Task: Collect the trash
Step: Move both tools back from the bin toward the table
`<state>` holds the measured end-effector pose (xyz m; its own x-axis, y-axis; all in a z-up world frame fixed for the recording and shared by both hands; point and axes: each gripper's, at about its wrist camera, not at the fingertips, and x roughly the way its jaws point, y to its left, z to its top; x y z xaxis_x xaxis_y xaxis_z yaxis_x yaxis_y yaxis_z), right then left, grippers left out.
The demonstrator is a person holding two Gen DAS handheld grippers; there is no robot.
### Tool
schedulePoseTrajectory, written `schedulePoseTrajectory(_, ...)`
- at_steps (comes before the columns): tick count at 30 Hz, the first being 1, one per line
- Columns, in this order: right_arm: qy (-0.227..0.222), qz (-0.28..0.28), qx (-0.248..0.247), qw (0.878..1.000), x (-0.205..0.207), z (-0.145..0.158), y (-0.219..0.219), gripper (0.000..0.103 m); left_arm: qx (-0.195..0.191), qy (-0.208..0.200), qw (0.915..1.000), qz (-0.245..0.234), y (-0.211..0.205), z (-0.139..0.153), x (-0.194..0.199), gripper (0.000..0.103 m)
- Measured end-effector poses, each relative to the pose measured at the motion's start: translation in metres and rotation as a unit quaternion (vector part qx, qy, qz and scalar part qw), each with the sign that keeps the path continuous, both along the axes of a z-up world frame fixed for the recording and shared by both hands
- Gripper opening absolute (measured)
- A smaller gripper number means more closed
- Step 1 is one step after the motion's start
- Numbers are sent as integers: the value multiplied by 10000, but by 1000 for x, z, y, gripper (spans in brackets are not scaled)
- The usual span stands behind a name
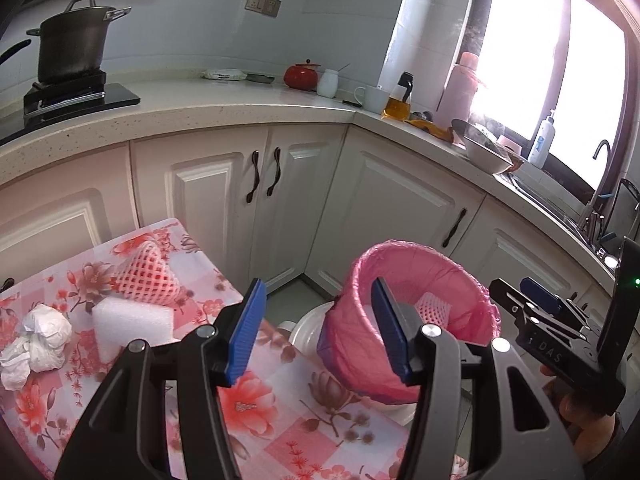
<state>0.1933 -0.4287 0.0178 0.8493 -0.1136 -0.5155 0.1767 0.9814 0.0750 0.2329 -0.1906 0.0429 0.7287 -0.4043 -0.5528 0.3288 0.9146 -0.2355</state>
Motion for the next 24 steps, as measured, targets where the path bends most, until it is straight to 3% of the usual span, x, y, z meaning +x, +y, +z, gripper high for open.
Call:
schedulePoseTrajectory(15, 88, 431, -16, 9990, 9, -5, 57, 73, 69, 64, 9960, 886, 111, -11, -4, 54)
schedulePoseTrajectory(24, 192, 745, -17, 9970, 18, -13, 97, 76, 120, 138, 9937, 1106, 146, -21, -6, 55)
